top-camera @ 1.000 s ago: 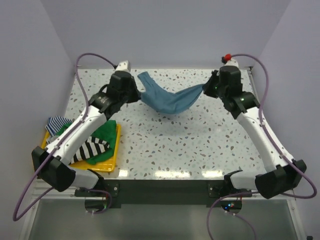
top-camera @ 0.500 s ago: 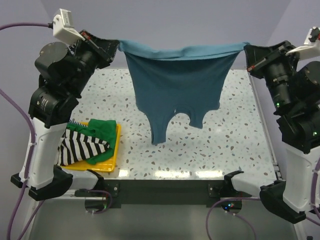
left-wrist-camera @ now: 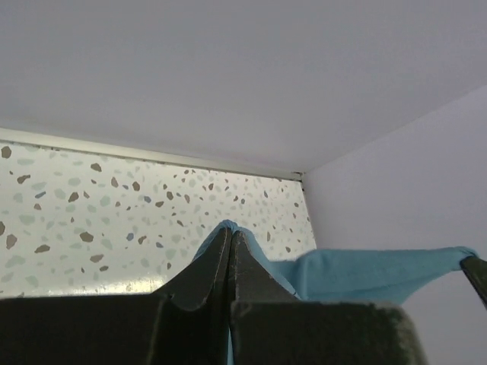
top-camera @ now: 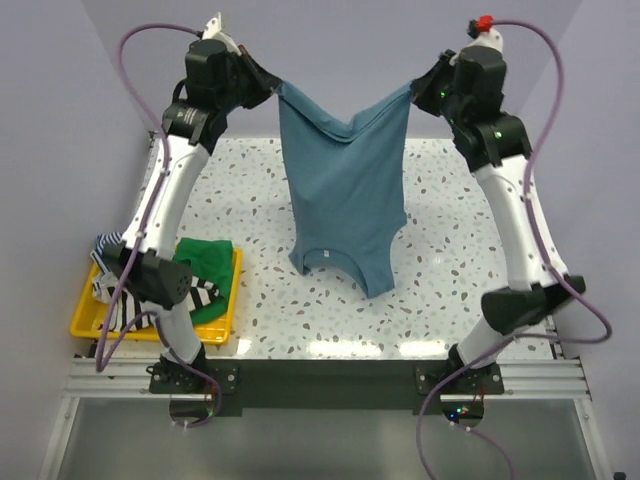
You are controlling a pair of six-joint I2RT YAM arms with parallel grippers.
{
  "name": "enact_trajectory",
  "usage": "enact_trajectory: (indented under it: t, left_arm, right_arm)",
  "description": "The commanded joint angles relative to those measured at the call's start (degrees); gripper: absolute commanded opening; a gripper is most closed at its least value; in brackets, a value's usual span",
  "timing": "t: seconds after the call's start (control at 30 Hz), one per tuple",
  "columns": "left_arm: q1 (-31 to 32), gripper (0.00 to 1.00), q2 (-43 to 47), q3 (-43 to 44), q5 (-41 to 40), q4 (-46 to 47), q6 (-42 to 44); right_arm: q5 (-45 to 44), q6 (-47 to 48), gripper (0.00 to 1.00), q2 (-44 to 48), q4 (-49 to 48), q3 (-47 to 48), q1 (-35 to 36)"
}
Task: Fold and stack the tank tops
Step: Flatten the tank top out
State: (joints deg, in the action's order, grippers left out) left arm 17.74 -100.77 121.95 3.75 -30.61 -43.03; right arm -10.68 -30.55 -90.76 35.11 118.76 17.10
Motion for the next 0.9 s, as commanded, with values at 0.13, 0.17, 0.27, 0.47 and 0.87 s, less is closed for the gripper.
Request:
enact_trajectory:
  t: [0.13,0.17,0.27,0.47,0.87]
  left_arm:
    - [-6.74,0.00,-5.59,17.21,14.79,7.92,-2.67]
    - [-7.45,0.00,-2.97,14.92,16.54,8.98,-2.85]
    - [-9.30,0.00,2.83,3.76,17.78,11.01,-1.98]
    - [-9.39,0.00,14.79,-30.85,21.64,23.19,-3.11]
    - [-1.31,0.00,16.14,-88.78,25.43,38.07,-8.12]
  right_arm:
    - [2.15,2.51,0.00,-6.88,3.02,21.60,-1.72]
    - [1.46,2.77,0.00,-6.02,3.29,21.34,-1.81]
    - [1.10,2.42,0.00,-0.68,1.63,12.23,-2.25]
    - [-2.15,-0.21,0.00,13.29,-3.82,-26.47,-2.42]
    - [7.42,-6.54,0.00,20.27,-9.27,-75.22,-11.12]
